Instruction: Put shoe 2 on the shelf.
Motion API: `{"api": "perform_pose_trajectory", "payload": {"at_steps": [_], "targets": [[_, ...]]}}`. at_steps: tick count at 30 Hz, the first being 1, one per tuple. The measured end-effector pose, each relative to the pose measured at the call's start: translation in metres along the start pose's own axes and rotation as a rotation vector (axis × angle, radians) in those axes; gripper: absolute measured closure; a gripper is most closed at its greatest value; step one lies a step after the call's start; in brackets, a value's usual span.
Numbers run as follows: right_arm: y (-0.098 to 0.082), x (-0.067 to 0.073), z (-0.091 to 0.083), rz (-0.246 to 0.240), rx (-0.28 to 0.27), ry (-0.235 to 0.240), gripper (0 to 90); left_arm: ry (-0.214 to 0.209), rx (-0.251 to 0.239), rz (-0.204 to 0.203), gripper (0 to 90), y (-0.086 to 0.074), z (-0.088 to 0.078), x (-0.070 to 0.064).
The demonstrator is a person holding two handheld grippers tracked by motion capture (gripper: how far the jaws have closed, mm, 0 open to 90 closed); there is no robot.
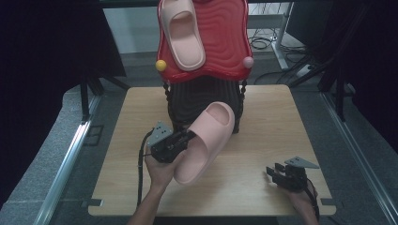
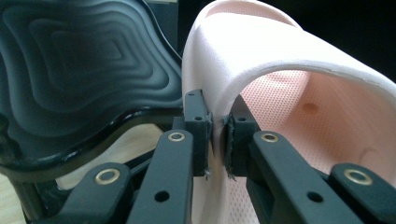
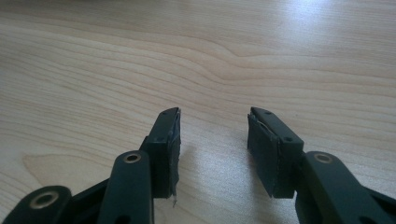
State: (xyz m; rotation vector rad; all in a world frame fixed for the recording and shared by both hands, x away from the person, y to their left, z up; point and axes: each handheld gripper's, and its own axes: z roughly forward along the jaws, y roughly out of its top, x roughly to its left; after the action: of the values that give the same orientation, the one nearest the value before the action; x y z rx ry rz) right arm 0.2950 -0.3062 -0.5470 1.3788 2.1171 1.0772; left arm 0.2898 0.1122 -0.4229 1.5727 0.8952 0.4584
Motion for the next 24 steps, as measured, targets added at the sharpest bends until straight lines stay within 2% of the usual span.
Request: {"api": "perform_pose_trajectory", "payload": {"at_steps": [9, 14, 24], "targets": [[0.0, -0.001, 0.001, 0.001, 0.001, 0.004, 53.1, 0.012, -0.034, 0.008, 82.2, 0.025, 0.003, 0.003], [0.001, -0.001, 0.002, -0.004, 0.008, 0.003, 51.7, 0.035, -0.066, 0.015, 82.2, 0.043, 0.001, 0.008], [0.001, -0.001, 0.002, -0.003, 0.008, 0.006, 50.6, 0.039, -0.107, 0.042, 82.2, 0.067, -0.001, 0.002]]}}
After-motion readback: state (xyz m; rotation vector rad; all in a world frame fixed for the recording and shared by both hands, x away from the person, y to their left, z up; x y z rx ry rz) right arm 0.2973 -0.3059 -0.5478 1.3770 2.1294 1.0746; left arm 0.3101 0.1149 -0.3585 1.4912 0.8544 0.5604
